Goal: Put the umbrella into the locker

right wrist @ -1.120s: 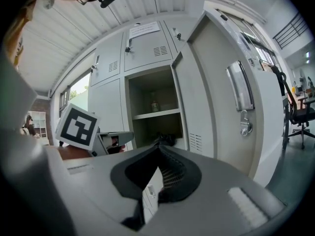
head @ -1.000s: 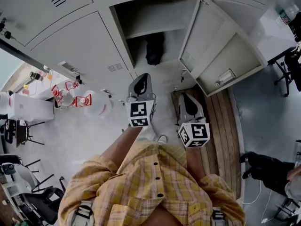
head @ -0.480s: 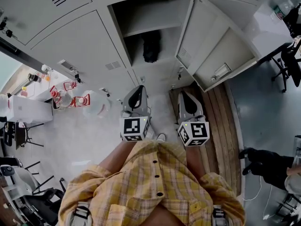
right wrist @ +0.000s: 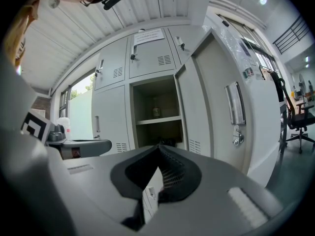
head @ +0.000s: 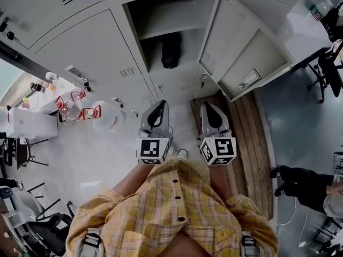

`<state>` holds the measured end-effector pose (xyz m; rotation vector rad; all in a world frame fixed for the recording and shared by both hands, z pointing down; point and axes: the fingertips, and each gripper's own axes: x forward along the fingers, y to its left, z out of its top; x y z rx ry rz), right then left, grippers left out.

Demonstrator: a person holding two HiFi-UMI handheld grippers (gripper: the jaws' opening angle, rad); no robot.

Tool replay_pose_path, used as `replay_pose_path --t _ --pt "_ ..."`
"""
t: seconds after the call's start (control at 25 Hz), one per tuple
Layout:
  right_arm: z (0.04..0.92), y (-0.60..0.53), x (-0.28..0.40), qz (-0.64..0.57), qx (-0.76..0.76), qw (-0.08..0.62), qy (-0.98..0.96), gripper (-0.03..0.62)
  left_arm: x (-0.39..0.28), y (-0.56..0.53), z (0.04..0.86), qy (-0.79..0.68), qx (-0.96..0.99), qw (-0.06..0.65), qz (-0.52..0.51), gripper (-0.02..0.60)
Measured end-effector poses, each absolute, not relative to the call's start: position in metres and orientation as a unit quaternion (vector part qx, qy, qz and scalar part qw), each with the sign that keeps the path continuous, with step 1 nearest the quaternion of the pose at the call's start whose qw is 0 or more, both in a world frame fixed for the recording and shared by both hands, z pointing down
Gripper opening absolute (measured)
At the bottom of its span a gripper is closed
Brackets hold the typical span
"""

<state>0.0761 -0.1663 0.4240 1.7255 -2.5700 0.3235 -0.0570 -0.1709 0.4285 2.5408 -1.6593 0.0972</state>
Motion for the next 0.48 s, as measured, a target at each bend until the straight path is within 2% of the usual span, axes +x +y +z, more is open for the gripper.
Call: replay_pose_path --t 0.48 --pt "0.4269 -0.1648 0.0786 0.103 0.557 0.019 -0.824 -0.003 -0.0549 -0.1668 0.4308 -0.542 0.838 0.053 0.034 0.000"
